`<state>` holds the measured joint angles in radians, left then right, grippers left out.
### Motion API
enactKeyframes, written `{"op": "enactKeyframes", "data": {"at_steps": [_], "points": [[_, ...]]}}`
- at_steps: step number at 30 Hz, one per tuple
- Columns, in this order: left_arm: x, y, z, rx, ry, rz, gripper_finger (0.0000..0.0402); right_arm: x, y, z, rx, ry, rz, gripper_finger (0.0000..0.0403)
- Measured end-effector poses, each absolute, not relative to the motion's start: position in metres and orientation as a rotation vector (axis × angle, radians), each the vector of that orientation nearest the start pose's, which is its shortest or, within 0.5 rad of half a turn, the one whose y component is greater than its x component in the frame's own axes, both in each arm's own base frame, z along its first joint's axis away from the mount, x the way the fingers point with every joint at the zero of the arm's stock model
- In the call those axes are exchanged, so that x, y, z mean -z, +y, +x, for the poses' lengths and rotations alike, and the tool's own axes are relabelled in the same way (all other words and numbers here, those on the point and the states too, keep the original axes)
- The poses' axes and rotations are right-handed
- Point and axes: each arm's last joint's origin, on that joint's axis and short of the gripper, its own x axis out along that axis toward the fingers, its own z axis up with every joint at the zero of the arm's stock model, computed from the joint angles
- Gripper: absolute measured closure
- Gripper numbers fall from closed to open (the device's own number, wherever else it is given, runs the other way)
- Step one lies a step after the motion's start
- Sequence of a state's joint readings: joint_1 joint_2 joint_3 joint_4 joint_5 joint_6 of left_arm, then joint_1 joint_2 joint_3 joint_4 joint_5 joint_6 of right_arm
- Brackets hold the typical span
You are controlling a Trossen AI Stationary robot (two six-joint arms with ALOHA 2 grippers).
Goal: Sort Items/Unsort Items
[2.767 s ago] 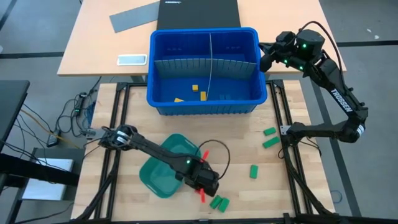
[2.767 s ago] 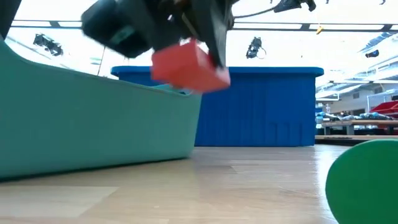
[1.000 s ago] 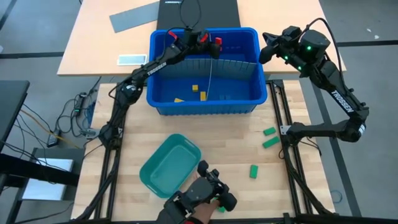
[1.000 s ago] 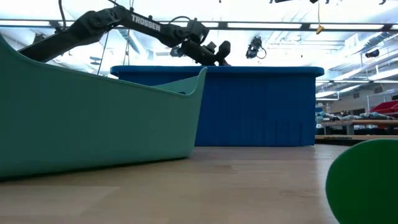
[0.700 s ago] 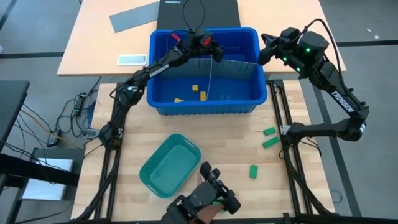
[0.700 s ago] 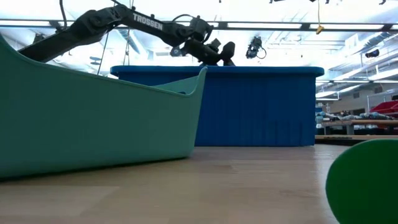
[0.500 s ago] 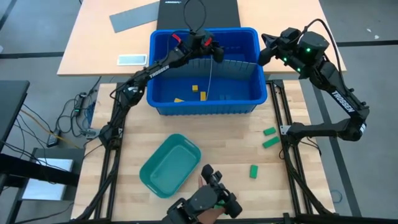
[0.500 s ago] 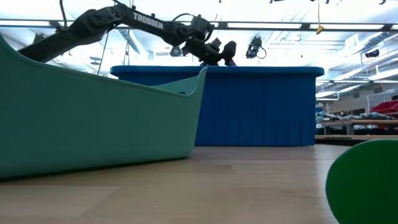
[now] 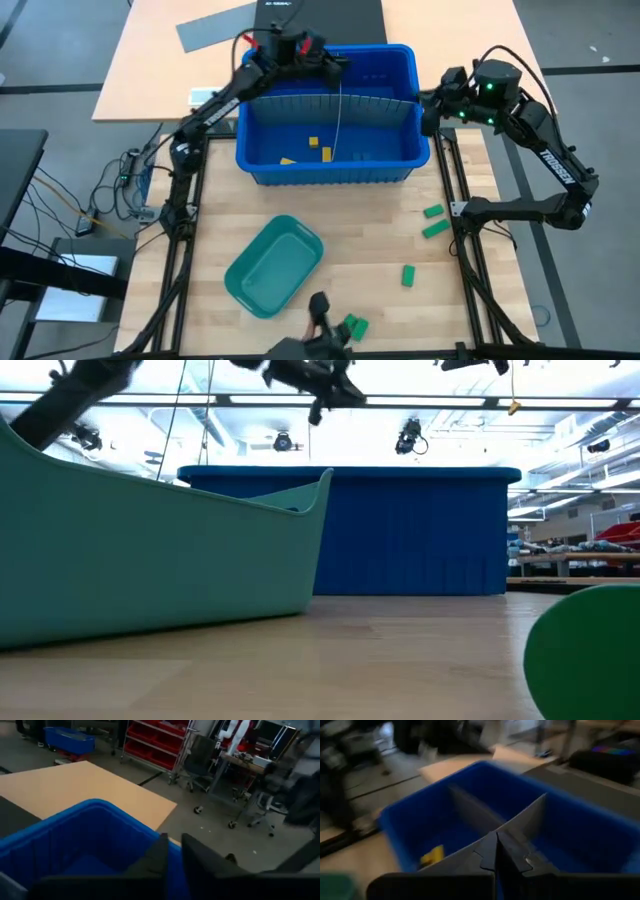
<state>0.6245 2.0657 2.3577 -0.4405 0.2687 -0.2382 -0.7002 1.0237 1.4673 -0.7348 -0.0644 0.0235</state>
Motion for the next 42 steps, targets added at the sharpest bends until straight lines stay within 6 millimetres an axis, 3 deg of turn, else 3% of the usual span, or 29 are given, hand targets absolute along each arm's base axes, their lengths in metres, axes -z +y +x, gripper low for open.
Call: {"op": "enactKeyframes", "data": {"at_steps": [3, 10, 18, 23, 28, 32, 39, 42], "points": [[-0.461, 0.246, 0.362, -0.367, 0.146, -0.323, 0.0392, -0.456, -0.104, 0.133, 0.500, 0.310, 0.176, 0.0400], [-0.448, 0.208, 0.355, -0.427, 0.432, -0.407, 0.0398, -0.434, -0.087, 0.130, 0.261, 0.519, 0.358, 0.0401], [-0.445, 0.161, 0.378, -0.329, 0.489, -0.312, 0.0400, -0.408, -0.063, 0.134, 0.356, 0.788, 0.505, 0.0390], [-0.456, 0.153, 0.386, -0.134, 0.377, -0.241, 0.0400, -0.379, -0.051, 0.149, 0.373, 0.880, 0.649, 0.0367], [-0.460, 0.151, 0.386, 0.069, 0.337, -0.228, 0.0401, -0.336, -0.039, 0.158, 0.487, 1.025, 0.679, 0.0332], [-0.461, 0.148, 0.386, 0.193, 0.326, -0.205, 0.0401, -0.302, -0.037, 0.156, 0.673, 1.110, 0.735, 0.0322], [-0.464, 0.144, 0.385, 0.334, 0.290, -0.175, 0.0401, -0.238, -0.035, 0.144, 1.073, 1.141, 0.870, 0.0389], [-0.469, 0.144, 0.387, 0.348, 0.248, -0.180, 0.0401, -0.216, -0.031, 0.140, 1.194, 1.098, 0.903, 0.0396]]}}
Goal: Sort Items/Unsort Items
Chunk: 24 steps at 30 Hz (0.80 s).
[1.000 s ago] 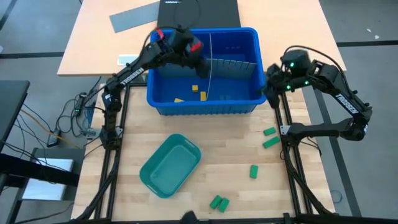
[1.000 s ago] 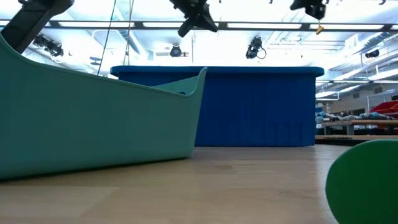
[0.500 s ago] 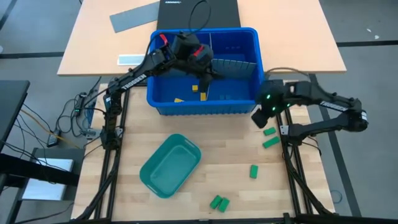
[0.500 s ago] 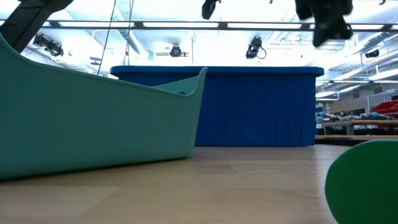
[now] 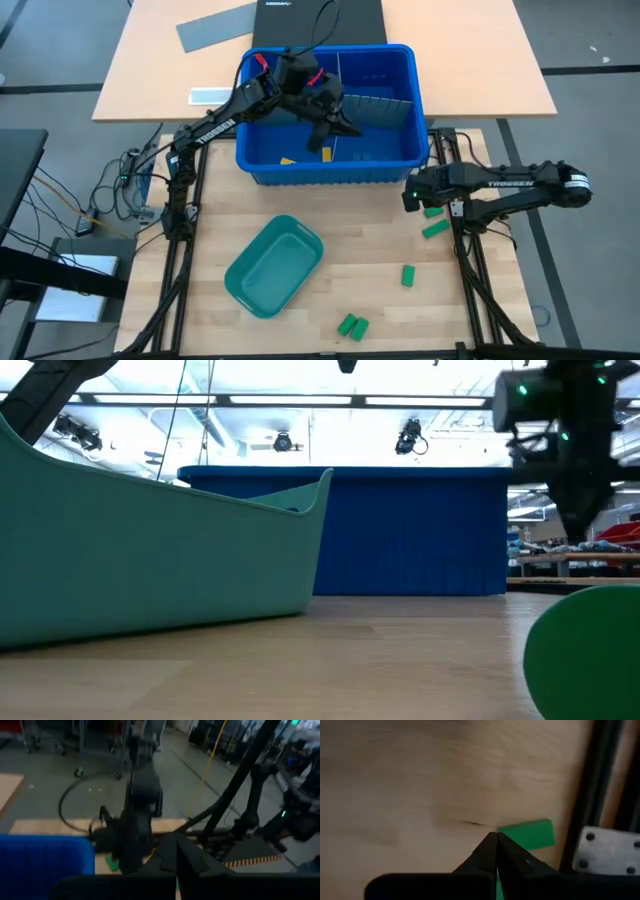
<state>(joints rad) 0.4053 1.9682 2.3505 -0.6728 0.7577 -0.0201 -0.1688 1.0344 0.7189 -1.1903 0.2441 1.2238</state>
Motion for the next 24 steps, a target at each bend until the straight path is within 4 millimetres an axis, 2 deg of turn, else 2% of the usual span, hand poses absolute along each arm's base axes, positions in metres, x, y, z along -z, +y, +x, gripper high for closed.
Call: {"op": "enactKeyframes", "data": {"at_steps": [2, 8, 11, 19, 24], "points": [[-0.473, 0.143, 0.388, 0.352, 0.212, -0.179, 0.0401, -0.206, -0.029, 0.136, 1.256, 1.082, 0.901, 0.0396], [-0.490, 0.133, 0.395, 0.362, 0.059, -0.156, 0.0401, -0.204, -0.028, 0.139, 1.362, 0.991, 0.877, 0.0401], [-0.495, 0.128, 0.397, 0.349, 0.015, -0.147, 0.0401, -0.202, -0.027, 0.144, 1.350, 0.975, 0.883, 0.0401], [-0.498, 0.121, 0.400, 0.350, -0.013, -0.150, 0.0401, -0.207, -0.010, 0.174, 0.958, 0.887, 0.764, 0.0402], [-0.498, 0.119, 0.404, 0.384, -0.067, -0.169, 0.0401, -0.207, 0.011, 0.178, 0.820, 0.916, 0.802, 0.0402]]}}
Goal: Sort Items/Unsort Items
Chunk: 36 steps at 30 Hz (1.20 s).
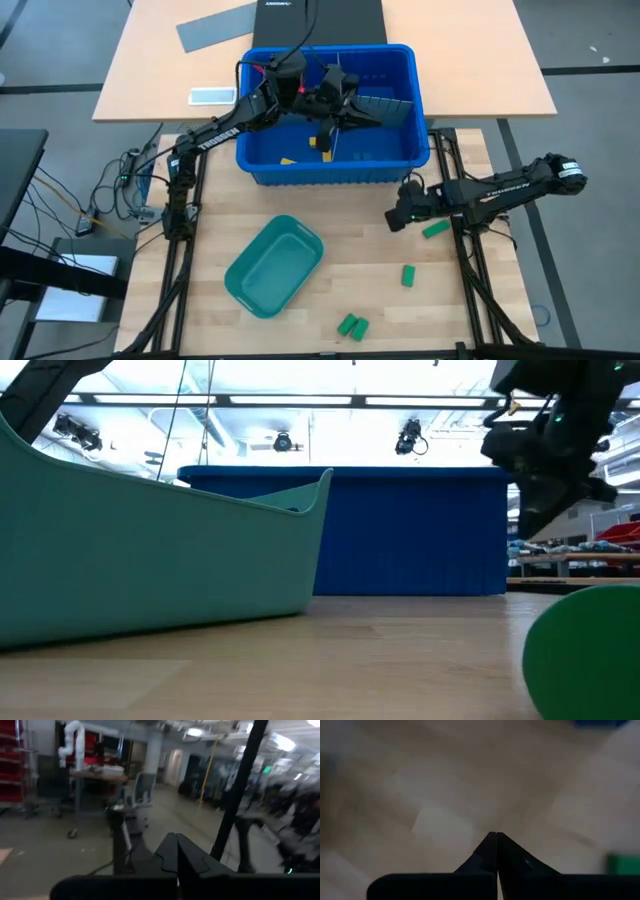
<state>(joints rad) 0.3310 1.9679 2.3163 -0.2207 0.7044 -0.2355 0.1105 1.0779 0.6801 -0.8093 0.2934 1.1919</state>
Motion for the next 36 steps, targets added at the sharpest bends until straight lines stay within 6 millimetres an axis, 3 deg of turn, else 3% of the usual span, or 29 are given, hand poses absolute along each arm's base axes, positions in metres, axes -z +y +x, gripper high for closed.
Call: {"op": "enactKeyframes", "data": {"at_steps": [6, 12, 19, 26, 36], "points": [[-0.480, 0.121, 0.419, 0.518, -0.182, -0.318, 0.0401, -0.196, 0.034, 0.174, 0.882, 0.907, 0.981, 0.0402], [-0.462, 0.124, 0.423, 0.590, -0.239, -0.372, 0.0401, -0.171, 0.050, 0.178, 1.171, 0.726, 1.026, 0.0403], [-0.467, 0.130, 0.399, 0.545, -0.183, -0.339, 0.0401, -0.134, 0.059, 0.195, 1.494, 0.675, 0.966, 0.0403], [-0.469, 0.132, 0.375, 0.510, -0.111, -0.315, 0.0401, -0.139, 0.069, 0.225, 1.690, 0.731, 0.767, 0.0403], [-0.469, 0.140, 0.357, 0.479, -0.057, -0.291, 0.0401, -0.131, 0.057, 0.225, 1.825, 0.791, 0.700, 0.0403]]}}
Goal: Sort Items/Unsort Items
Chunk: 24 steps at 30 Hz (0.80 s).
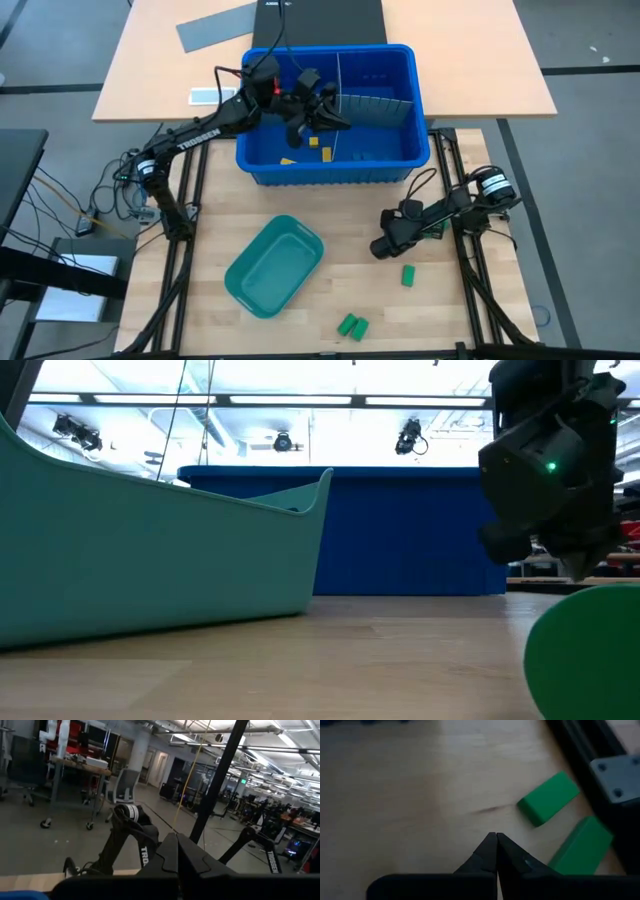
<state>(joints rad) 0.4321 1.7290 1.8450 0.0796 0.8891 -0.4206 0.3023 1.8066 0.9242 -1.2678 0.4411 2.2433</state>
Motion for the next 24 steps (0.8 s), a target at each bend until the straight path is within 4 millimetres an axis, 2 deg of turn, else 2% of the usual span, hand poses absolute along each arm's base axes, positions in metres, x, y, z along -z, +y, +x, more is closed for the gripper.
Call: {"op": "enactKeyframes", "data": {"at_steps": [8, 19, 24], "points": [[-0.469, 0.144, 0.354, 0.476, -0.058, -0.290, 0.0401, -0.140, 0.052, 0.215, 1.894, 0.827, 0.583, 0.0403], [-0.468, 0.152, 0.351, 0.456, -0.051, -0.296, 0.0401, -0.124, 0.036, 0.195, 1.992, 0.867, 0.540, 0.0403], [-0.464, 0.159, 0.349, 0.438, -0.018, -0.322, 0.0401, -0.110, 0.031, 0.187, 1.987, 0.852, 0.594, 0.0403]]}}
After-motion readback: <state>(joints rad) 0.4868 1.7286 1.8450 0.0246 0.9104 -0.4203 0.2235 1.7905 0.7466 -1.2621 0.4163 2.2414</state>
